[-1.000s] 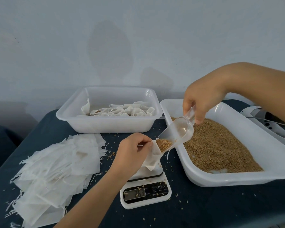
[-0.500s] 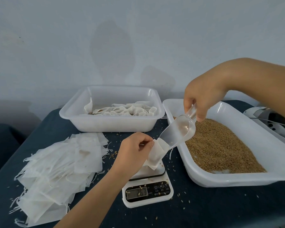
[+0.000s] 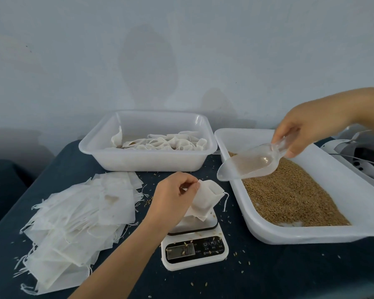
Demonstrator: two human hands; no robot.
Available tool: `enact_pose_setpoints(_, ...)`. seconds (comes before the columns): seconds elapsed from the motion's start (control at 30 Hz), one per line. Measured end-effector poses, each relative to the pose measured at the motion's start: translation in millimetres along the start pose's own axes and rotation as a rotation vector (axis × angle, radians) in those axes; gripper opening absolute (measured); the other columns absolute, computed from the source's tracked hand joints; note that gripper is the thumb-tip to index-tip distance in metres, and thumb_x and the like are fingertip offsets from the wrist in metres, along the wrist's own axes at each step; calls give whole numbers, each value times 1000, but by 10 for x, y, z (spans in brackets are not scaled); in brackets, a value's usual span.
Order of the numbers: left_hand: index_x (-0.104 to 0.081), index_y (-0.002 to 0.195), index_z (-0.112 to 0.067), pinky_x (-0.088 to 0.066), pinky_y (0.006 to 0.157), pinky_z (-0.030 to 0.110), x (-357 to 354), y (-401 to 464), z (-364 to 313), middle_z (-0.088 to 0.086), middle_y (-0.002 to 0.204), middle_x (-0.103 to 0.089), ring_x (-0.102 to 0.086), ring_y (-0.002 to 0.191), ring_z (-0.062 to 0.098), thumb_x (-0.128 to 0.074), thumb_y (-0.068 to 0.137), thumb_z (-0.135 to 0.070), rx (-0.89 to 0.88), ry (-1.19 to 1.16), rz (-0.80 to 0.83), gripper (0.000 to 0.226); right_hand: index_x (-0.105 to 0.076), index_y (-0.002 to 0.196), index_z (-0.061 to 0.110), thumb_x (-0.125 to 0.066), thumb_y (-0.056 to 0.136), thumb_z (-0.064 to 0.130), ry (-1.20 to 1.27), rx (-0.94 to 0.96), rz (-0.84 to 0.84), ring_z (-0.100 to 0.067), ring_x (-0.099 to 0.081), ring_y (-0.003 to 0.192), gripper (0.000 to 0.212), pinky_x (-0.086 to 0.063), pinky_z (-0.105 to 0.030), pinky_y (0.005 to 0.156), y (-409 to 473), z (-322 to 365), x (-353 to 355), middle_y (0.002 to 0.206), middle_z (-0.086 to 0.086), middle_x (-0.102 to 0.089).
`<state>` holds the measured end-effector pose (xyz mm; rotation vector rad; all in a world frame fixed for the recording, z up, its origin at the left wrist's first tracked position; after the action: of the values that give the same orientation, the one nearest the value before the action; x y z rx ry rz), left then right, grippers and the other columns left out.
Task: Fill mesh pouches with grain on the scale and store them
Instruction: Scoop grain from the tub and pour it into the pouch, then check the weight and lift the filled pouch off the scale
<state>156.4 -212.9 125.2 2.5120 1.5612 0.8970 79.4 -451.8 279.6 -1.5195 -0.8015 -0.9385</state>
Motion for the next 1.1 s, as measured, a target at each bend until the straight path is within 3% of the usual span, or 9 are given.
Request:
enact_pose_setpoints(0.13,-61,76,-38,-37,65,1,12,32,117,-20,77,-64,-55,76,-7,-61,88,-23,57,-29,-9,20,-65,104,45,-72,56,68,406,-59,-153,-12,-65,99,54,-49,-32,92,-40,-656,-427,104,16,-68)
enact_pose_setpoints(0.23,-63,76,-31,-40,63,5,14,79,220,-20,71,-64,-56,69,-3,-61,88,-19,164,-250,-21,17,-67,98,34,-77,73,37,560,-204,-209,-14,-68,89,28,-51,-24,74,17,-1013,-963,100,6,-69)
enact_pose_setpoints(0.5,-62,65,-30,-33,55,19,159,240,138,-12,63,-52,-42,61,8,-53,93,-13,235,-647,-73,34,-58,85,19,-64,86,22,420,-454,-116,-13,-55,81,7,-38,-23,63,443,-1135,-1762,91,0,-60)
enact_pose_setpoints(0.7,-58,72,-20,-32,78,37,288,233,-10,0,78,-55,-46,78,17,-52,94,-10,257,-917,-49,25,-64,104,17,-72,79,29,264,-495,-72,-15,-60,93,29,-51,-29,81,485,-1010,-1745,104,-1,-64)
enact_pose_setpoints(0.77,-58,72,-19,-35,81,37,295,225,-54,0,77,-56,-49,77,15,-50,94,-9,237,-939,-35,25,-58,122,16,-70,83,32,287,-425,-266,-18,-58,108,44,-47,-32,94,427,-800,-1445,123,-1,-60)
enact_pose_setpoints(0.83,-57,72,-19,-36,79,36,277,209,-83,0,77,-56,-49,76,15,-50,94,-9,228,-942,-21,25,-58,122,26,-65,81,49,512,-229,-514,-8,-57,103,47,-44,-26,88,329,-394,-1086,119,10,-60)
enact_pose_setpoints(0.93,-55,74,-17,-40,75,34,214,174,-95,2,78,-56,-51,73,15,-50,94,-9,223,-949,-3,23,-52,123,45,-65,58,76,802,196,-486,13,-56,98,73,-40,-13,83,198,557,-741,113,29,-58)
enact_pose_setpoints(1.0,-55,75,-16,-42,74,33,178,136,-92,2,77,-58,-54,72,14,-49,94,-9,213,-947,10,21,-44,134,43,-70,59,71,656,314,-423,17,-51,100,84,-38,-7,80,256,999,-689,121,33,-49)
enact_pose_setpoints(1.1,-56,75,-16,-43,75,32,157,69,-15,3,77,-60,-56,74,15,-48,95,-9,216,-943,7,23,-63,103,18,-72,79,41,406,333,-472,4,-49,64,35,-34,-12,54,481,1301,-648,88,14,-61)
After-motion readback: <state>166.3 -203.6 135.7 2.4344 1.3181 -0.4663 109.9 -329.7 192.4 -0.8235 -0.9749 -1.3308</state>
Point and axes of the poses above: each hand's wrist, its own y-axis towards the middle knuckle, its own x-axis out of the back of the hand, z = x × y, the point moved 5 cm from there along y, towards the middle knuckle
